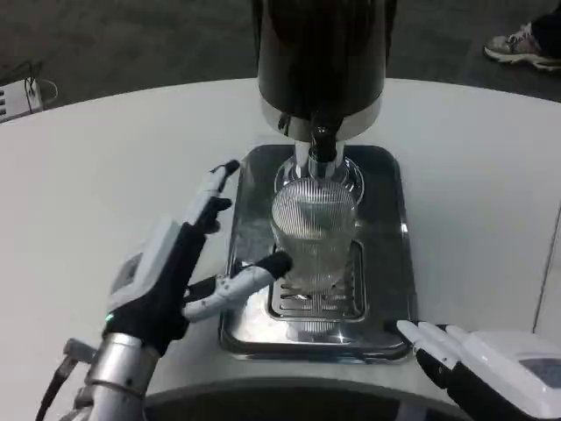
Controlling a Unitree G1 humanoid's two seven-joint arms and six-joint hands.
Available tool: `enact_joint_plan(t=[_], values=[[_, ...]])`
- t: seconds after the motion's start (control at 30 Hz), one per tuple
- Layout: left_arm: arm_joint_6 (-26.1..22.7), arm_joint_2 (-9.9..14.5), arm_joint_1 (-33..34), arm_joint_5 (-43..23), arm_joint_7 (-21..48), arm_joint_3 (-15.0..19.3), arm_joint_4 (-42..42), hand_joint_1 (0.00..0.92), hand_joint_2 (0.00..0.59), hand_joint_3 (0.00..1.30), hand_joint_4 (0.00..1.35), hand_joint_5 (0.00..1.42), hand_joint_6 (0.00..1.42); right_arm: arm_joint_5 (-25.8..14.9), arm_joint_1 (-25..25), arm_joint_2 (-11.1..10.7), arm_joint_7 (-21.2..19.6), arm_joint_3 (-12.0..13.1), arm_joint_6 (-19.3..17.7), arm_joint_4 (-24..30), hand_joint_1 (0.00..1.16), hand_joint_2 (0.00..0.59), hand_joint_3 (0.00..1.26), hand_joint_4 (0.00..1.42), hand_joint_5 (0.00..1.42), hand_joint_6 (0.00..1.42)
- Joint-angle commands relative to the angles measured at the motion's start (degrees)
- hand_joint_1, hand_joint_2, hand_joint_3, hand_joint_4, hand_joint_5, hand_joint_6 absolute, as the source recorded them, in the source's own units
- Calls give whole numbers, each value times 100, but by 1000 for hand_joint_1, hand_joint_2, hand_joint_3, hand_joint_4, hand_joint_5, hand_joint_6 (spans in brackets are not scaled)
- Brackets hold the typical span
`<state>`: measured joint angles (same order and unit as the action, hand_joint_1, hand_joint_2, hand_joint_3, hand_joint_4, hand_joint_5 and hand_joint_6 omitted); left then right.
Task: Grasp the cup under the faucet to collect the drink, then remove the cup.
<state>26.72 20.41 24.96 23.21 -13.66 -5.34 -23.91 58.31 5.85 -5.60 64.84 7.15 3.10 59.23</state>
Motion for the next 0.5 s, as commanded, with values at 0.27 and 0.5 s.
enact_joint_plan(t=[0.27, 0.5], values=[[490, 217, -598, -1323, 742, 848, 1800, 71, 35, 200, 149, 285, 311, 109, -107, -235, -116, -427, 402, 76, 550, 421, 0, 0, 0, 0], [249, 323, -117, -2267, 2016, 766, 2245, 50, 68, 261, 242, 360, 355, 205, -133, -313, -180, -605, 530, 76, 550, 421, 0, 0, 0, 0]])
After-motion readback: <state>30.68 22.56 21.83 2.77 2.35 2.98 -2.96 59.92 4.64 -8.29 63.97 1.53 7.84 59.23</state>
